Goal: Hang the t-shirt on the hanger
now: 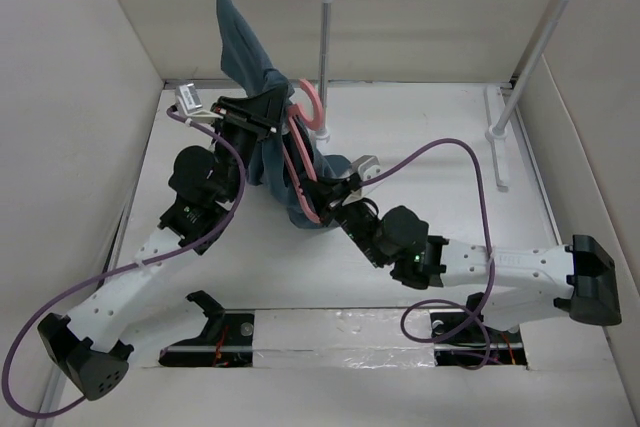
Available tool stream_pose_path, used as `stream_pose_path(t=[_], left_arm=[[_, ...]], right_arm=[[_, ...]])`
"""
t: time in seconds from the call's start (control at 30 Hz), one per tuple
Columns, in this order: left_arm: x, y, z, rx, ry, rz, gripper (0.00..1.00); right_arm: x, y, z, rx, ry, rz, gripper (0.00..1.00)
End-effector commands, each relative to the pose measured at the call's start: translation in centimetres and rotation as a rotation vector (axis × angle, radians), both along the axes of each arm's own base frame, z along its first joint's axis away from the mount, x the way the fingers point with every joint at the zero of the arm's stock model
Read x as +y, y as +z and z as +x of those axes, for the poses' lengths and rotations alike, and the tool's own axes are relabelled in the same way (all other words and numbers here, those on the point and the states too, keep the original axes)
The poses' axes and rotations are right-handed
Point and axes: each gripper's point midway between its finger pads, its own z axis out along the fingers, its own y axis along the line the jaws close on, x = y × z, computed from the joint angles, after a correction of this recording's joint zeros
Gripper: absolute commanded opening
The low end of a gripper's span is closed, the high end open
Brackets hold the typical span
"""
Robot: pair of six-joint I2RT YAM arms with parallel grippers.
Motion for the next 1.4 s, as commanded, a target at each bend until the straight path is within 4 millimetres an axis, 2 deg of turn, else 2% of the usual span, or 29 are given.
stream_pose_path(t=[0.0,0.17,0.4,0.43,0.47,0.5,0.57,0.67,0.73,0.9,0.93,0.97,1.07,1.33,1.37], left_arm=[[0.6,-0.7,-0.7,-0.037,0.012,0.068,0.0],[1.5,-0.6,-1.1,-0.051,0.021,0.069,0.0],[-0.5,-1.2,-1.8,-0.06,-0.083,0.111,0.01],[-0.7,-1.3,-1.8,-0.061,-0.094,0.118,0.11],[-0.9,-1.5,-1.7,-0.058,-0.101,0.123,0.33],[-1.1,-1.6,-1.6,-0.049,-0.106,0.133,0.42],[-1.2,-1.7,-1.4,-0.037,-0.1,0.151,0.5],[-1.6,-1.5,-1.4,-0.047,-0.116,0.162,0.57],[-1.7,-1.3,-1.1,-0.035,-0.111,0.173,0.58],[-1.5,-0.9,-0.5,-0.04,-0.083,0.164,0.36],[-1.5,-0.9,-0.2,-0.035,-0.076,0.168,0.3],[-1.6,-0.9,-0.1,-0.033,-0.074,0.168,0.16],[-1.5,-1.0,-0.1,-0.044,-0.07,0.153,0.0],[-0.1,-1.3,-1.2,-0.075,-0.046,0.102,0.0],[0.1,-1.3,-1.4,-0.076,-0.042,0.099,0.0]], right_arm=[[-0.9,7.1,-1.4,-0.07,0.046,0.222,0.0],[-1.1,6.2,-1.4,-0.057,0.045,0.207,0.0],[-1.0,6.4,-1.5,-0.078,0.046,0.191,0.0],[-1.0,6.5,-1.6,-0.088,0.053,0.185,0.0],[-1.2,6.9,-1.8,-0.1,0.059,0.2,0.0],[-1.5,7.2,-1.9,-0.109,0.061,0.206,0.0],[-1.8,7.5,-2.0,-0.12,0.065,0.214,0.0],[-2.0,8.1,-2.5,-0.152,0.084,0.212,0.0],[-2.2,8.4,-2.7,-0.168,0.09,0.213,0.0],[-1.6,8.4,-3.0,-0.186,0.115,0.173,0.0],[-1.6,8.3,-3.0,-0.184,0.118,0.172,0.0],[-1.3,7.9,-3.0,-0.18,0.121,0.164,0.0],[-1.1,7.4,-3.0,-0.167,0.124,0.163,0.0],[-1.3,6.1,-2.7,-0.104,0.116,0.175,0.0],[-1.1,5.6,-2.7,-0.095,0.122,0.165,0.04]])
